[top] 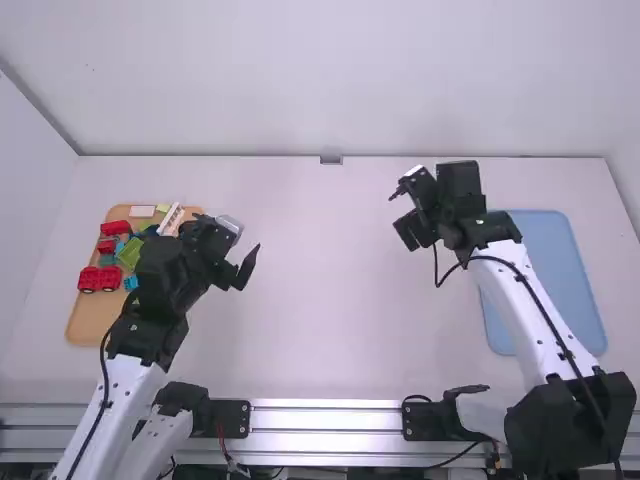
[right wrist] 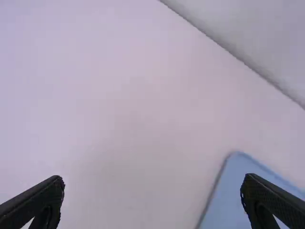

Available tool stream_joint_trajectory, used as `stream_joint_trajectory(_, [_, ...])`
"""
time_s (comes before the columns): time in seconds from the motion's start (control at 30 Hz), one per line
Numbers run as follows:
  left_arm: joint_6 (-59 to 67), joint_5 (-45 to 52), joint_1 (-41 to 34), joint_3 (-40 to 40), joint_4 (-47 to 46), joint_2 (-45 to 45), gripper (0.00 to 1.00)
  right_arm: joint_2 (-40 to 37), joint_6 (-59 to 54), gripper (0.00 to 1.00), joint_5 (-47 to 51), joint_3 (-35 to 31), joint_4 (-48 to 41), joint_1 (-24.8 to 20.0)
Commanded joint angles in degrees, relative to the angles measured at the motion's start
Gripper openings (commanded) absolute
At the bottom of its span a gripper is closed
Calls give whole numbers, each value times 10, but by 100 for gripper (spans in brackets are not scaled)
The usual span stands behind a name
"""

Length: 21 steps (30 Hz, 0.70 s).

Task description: Assemble lego blocks to make yellow taxi

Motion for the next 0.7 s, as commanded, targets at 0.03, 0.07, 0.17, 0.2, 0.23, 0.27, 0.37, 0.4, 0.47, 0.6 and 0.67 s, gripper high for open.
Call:
stream_joint_trajectory(0.03, [-16, -14, 12, -7, 8, -34, 97, -24, -51, 97, -2, -2, 9, 7])
stream_joint_trajectory(0.07, [-21, -19, 17, -12, 13, -39, 96, -29, -46, 96, -2, -7, 14, 2])
stream_joint_trajectory(0.17, [-42, -40, 38, -33, 34, -60, 92, -48, -27, 92, -2, -26, 33, -17])
stream_joint_trajectory(0.2, [-46, -45, 42, -37, 38, -65, 91, -52, -23, 92, -2, -30, 37, -21])
stream_joint_trajectory(0.23, [-58, -56, 54, -48, 50, -76, 89, -62, -13, 90, -2, -40, 47, -31])
stream_joint_trajectory(0.27, [-65, -63, 61, -56, 57, -83, 88, -68, -7, 89, -2, -46, 53, -37])
stream_joint_trajectory(0.37, [-94, -93, 65, -85, 86, -113, 83, -92, 18, 85, -2, -70, 77, -61])
stream_joint_trajectory(0.4, [-106, -104, 65, -97, 98, -124, 81, -102, 27, 83, -2, -80, 87, -71])
stream_joint_trajectory(0.47, [-125, -112, 65, -115, 99, -143, 78, -117, 42, 80, -2, -95, 102, -86])
stream_joint_trajectory(0.6, [-176, -112, 65, -166, 99, -194, 69, -159, 85, 73, -2, -138, 145, -123])
stream_joint_trajectory(0.67, [-203, -112, 65, -195, 99, -223, 64, -184, 109, 69, -2, -162, 169, -123])
